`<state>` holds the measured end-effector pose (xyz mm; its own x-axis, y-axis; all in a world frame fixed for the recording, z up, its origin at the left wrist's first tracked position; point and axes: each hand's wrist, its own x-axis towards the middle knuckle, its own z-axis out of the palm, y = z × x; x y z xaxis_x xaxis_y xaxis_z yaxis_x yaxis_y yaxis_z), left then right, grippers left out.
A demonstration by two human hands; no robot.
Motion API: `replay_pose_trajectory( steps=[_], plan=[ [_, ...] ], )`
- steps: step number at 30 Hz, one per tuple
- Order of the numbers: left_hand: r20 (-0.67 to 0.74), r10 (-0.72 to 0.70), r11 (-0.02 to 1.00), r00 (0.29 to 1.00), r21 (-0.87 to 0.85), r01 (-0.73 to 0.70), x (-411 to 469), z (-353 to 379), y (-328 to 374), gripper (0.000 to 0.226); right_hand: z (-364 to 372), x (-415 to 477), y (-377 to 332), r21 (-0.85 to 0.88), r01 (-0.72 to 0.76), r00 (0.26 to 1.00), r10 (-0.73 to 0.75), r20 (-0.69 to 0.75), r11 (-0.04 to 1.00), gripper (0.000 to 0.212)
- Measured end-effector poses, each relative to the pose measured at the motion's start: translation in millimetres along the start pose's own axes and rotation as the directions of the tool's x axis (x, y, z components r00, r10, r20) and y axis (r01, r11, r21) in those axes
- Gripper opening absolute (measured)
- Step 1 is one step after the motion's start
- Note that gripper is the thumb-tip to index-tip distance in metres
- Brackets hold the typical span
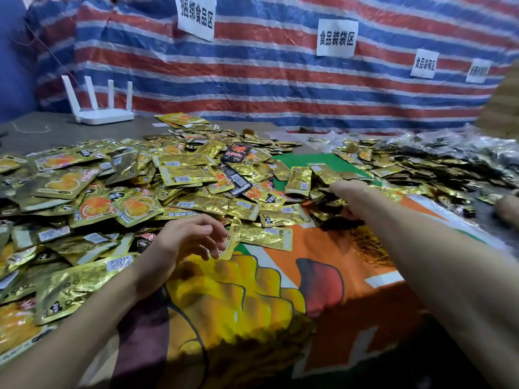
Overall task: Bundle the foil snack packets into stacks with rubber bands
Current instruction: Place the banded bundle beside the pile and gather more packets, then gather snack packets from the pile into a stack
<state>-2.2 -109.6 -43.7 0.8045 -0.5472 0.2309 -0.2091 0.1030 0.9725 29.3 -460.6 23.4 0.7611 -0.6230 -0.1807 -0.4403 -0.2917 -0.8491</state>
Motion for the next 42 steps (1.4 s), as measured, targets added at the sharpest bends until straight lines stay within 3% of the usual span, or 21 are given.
replay_pose_trajectory(
  steps=[3,5,9,11,12,14,16,19,21,24,29,33,37,39,42],
  plan=[
    [-0.003,-0.003,1.0,1.0,-0.002,0.003,1,4,3,0.042,1,10,-2,-0.013,-0.012,0.999,0.012,-0.043,1.0,0.048],
    [-0.012,-0.007,1.0,1.0,-0.006,0.007,1,5,5,0.039,2,10,-6,-0.228,-0.031,0.99,-0.001,-0.138,0.973,0.056],
    [-0.023,-0.007,1.0,1.0,-0.003,0.007,-1,5,7,0.035,6,12,-5,-0.483,0.009,0.976,-0.114,-0.187,0.875,0.041],
    [-0.025,-0.012,1.0,1.0,0.0,0.012,-1,5,8,0.031,9,15,2,-0.607,0.079,0.949,-0.246,-0.197,0.791,0.043],
    [-0.026,-0.012,1.0,1.0,0.005,0.013,-1,4,8,0.029,12,15,5,-0.699,0.153,0.919,-0.361,-0.16,0.699,0.049],
    [-0.033,-0.016,1.0,0.999,0.01,0.016,-2,4,7,0.027,17,17,7,-0.825,0.345,0.855,-0.513,0.079,0.447,0.073],
    [-0.044,-0.018,1.0,0.999,0.01,0.018,-3,3,6,0.025,21,23,3,-0.827,0.47,0.831,-0.47,0.297,0.308,0.097],
    [-0.053,-0.011,1.0,0.999,0.022,0.012,-4,3,6,0.026,24,37,-10,-0.806,0.512,0.846,-0.335,0.414,0.297,0.117],
    [-0.055,-0.008,0.999,0.998,0.032,0.01,-4,3,7,0.025,30,45,-19,-0.782,0.552,0.83,-0.278,0.483,0.288,0.119],
    [-0.058,0.001,0.999,0.998,0.045,0.002,-4,3,8,0.021,41,56,-29,-0.708,0.606,0.793,-0.211,0.571,0.363,0.113],
    [-0.063,0.004,0.998,0.998,0.069,0.0,-2,4,8,0.019,46,70,-34,-0.712,0.63,0.776,-0.244,0.581,0.309,0.06],
    [-0.068,-0.001,0.995,0.998,0.104,0.009,-2,4,8,0.017,47,67,-31,-0.744,0.615,0.787,-0.271,0.555,0.261,0.039],
    [-0.103,-0.01,0.983,0.995,0.18,0.029,-3,2,9,0.019,49,47,-40,-0.812,0.563,0.813,-0.278,0.511,0.152,0.072],
    [-0.151,-0.009,0.968,0.989,0.247,0.047,-2,-4,13,0.011,53,30,-50,-0.81,0.573,0.788,-0.356,0.503,0.124,0.084],
    [-0.219,0.002,0.896,0.976,0.434,0.096,1,-21,25,0.008,70,-5,-67,-0.646,0.722,0.674,-0.462,0.577,0.247,0.1]
  ],
)
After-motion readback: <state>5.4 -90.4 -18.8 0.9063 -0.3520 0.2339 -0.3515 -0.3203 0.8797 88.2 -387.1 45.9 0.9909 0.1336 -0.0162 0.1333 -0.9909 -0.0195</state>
